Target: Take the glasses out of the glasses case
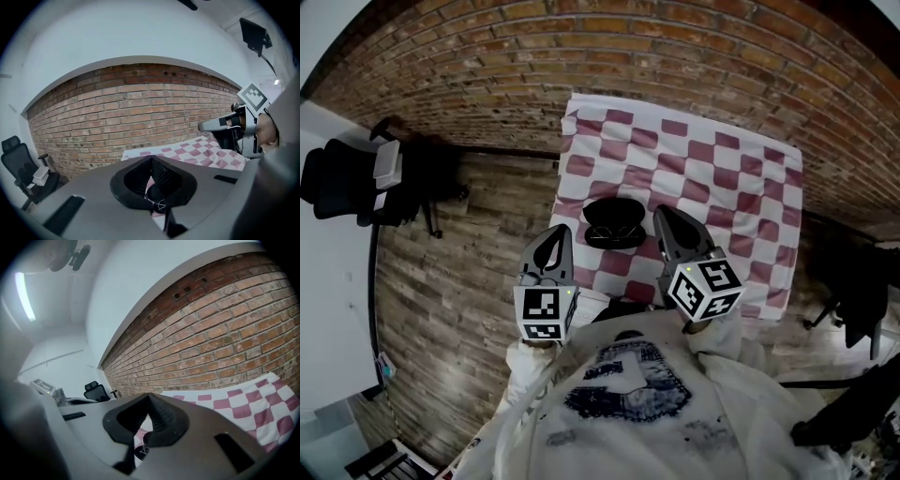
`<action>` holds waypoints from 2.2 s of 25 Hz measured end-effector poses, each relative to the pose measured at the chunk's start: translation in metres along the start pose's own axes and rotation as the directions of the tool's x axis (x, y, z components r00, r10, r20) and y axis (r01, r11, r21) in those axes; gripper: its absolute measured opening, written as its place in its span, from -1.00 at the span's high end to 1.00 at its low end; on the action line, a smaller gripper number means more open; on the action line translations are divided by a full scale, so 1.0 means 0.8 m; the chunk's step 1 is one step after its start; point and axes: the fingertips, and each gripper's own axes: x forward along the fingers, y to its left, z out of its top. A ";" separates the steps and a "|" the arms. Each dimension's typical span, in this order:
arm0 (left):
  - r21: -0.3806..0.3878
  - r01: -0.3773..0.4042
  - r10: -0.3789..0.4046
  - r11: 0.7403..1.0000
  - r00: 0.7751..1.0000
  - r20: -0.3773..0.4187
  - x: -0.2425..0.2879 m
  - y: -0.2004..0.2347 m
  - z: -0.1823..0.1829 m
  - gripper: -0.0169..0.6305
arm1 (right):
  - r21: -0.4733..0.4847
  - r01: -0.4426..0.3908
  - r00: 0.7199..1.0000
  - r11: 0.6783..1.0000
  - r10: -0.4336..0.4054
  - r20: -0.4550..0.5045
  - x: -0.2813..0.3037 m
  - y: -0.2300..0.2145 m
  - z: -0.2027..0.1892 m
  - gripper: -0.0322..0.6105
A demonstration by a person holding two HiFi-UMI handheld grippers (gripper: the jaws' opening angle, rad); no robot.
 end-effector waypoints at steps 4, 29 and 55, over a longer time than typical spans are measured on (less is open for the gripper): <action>0.039 0.078 -0.077 0.996 0.996 -0.036 0.019 -0.002 -0.008 0.92 | 0.023 0.068 0.997 0.997 -0.069 0.026 -0.009 -0.010 -0.001 0.86; 0.206 0.550 -0.460 0.810 0.812 -0.359 0.103 -0.076 -0.095 0.50 | 0.103 0.246 0.965 0.964 -0.254 0.066 -0.022 -0.050 -0.015 0.86; 0.337 0.793 -0.470 0.508 0.583 -0.663 0.149 -0.120 -0.230 0.26 | 0.121 0.317 0.945 0.941 -0.324 0.038 -0.045 -0.060 -0.036 0.86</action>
